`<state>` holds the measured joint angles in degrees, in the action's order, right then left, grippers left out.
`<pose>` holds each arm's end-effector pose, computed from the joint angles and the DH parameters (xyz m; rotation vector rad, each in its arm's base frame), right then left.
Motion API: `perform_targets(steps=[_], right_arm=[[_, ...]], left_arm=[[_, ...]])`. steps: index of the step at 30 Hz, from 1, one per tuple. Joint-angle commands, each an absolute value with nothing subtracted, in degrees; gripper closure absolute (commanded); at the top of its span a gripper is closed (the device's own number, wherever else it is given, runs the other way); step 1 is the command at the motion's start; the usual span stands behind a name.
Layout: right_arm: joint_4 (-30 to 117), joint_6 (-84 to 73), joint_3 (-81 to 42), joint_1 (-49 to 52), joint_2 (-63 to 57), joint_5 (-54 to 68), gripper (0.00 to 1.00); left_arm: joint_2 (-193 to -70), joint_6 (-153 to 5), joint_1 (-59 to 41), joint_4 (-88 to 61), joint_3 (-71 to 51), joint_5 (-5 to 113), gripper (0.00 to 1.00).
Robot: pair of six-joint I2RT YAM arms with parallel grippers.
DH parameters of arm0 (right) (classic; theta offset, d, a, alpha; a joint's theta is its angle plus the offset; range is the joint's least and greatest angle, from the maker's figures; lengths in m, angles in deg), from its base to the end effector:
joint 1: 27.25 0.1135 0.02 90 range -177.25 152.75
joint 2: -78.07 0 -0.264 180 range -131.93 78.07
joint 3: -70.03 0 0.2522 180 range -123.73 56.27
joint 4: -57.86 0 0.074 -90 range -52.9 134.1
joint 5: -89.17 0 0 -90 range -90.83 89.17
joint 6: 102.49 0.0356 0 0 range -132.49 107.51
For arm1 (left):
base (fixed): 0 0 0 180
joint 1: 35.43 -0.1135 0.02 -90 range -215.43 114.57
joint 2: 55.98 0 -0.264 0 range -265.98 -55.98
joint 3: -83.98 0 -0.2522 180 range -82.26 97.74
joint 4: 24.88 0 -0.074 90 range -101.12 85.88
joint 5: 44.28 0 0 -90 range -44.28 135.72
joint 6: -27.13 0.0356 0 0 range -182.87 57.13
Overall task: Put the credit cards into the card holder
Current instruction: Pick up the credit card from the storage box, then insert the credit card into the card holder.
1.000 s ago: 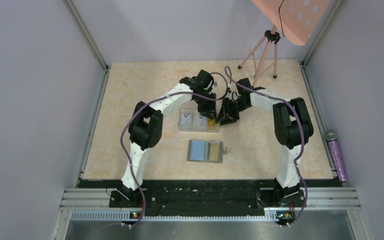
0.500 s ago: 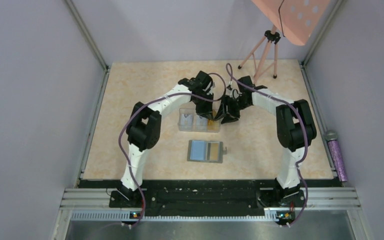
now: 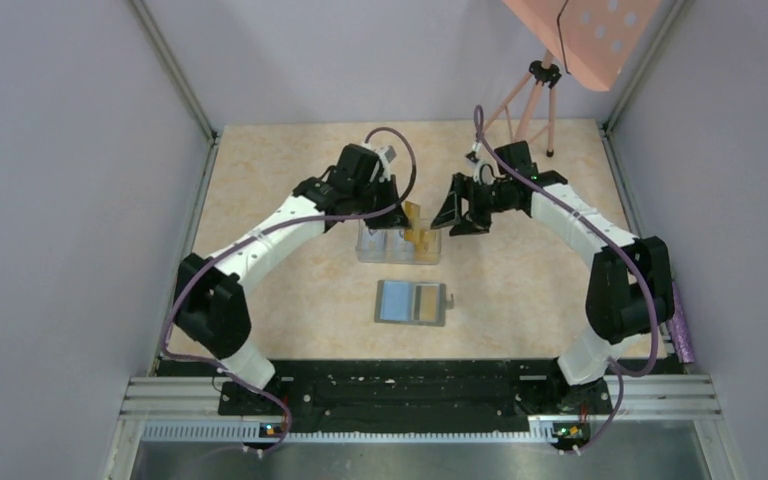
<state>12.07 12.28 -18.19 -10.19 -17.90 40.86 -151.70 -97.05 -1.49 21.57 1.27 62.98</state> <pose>0.3345 0.1274 0.2612 -0.1474 2.5624 1.2052 0.3052 -0.2181 0.3069 0.1526 2.5035 -0.8972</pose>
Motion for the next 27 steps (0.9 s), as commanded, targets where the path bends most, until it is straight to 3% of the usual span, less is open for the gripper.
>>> perform_targets(steps=[1,6,9,14,21,27], right_arm=[[12.45,10.65,-12.21,-10.70,-14.07,43.62,0.32],[13.73,10.48,-5.04,-9.76,-11.67,44.11,0.39],[14.95,11.10,-1.83,-8.43,-11.32,44.57,0.53],[19.03,13.38,1.73,-5.63,-11.84,44.93,0.67],[24.28,16.52,4.67,-2.86,-15.13,42.76,0.79],[24.99,15.87,6.09,-2.64,-17.59,40.26,0.84]], left_arm=[[-145.65,-101.91,-1.94,10.18,-10.22,69.69,1.00],[-141.30,-106.74,-1.94,0.38,-23.83,74.39,1.00],[-140.58,-107.88,-1.86,-2.85,-28.20,75.71,1.00],[-140.54,-108.27,-1.76,-6.16,-32.26,76.41,1.00],[-142.17,-105.91,-1.26,-7.67,-34.69,76.21,1.00],[-143.66,-104.63,-0.78,-9.24,-36.63,76.37,1.00]])
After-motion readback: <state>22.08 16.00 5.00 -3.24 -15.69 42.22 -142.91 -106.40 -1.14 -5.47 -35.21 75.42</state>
